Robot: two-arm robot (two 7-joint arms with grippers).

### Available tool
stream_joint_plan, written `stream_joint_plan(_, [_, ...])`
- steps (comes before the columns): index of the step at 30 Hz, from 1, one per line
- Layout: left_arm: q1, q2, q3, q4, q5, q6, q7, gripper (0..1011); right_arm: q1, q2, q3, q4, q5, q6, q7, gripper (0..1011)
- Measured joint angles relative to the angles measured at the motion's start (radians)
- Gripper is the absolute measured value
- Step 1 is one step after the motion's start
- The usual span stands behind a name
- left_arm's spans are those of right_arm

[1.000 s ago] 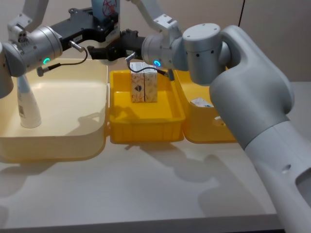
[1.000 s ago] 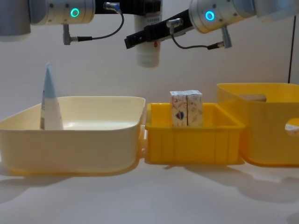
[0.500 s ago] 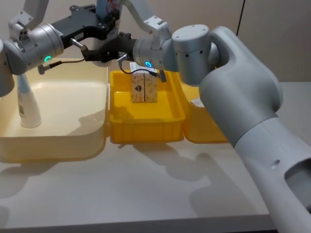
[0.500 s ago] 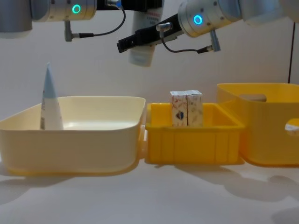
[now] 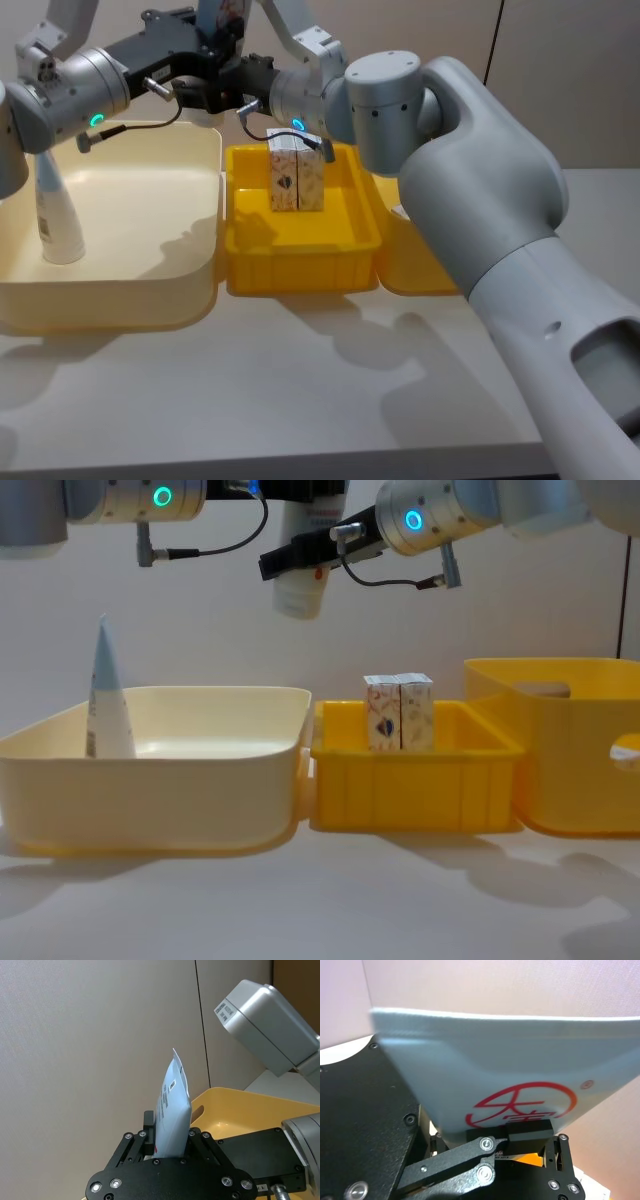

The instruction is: Bimanual collaborative sorting of washing and personal care products

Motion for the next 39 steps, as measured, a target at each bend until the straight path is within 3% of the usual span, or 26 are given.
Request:
stream_joint_plan(8, [0.001,0.001,0.001,-0.003,-0.002,0.003,0.003,272,0.004,-0.008,0.007,0.011,-0.001,-0.012,-0.019,699])
stream_joint_plan(23, [0.002,0.003,0.003,-0.006,-0.005,0.005,0.006,273,0.006,-0.014,0.011,0.020,-0.003,-0.020,-0.032,615])
stream_joint_plan(39, [0.002,0.003,0.003,-0.006,-0.005,0.007,0.006,274,0.008,-0.015,0.013,0.023,-0.003,-0.023,-0.037,605])
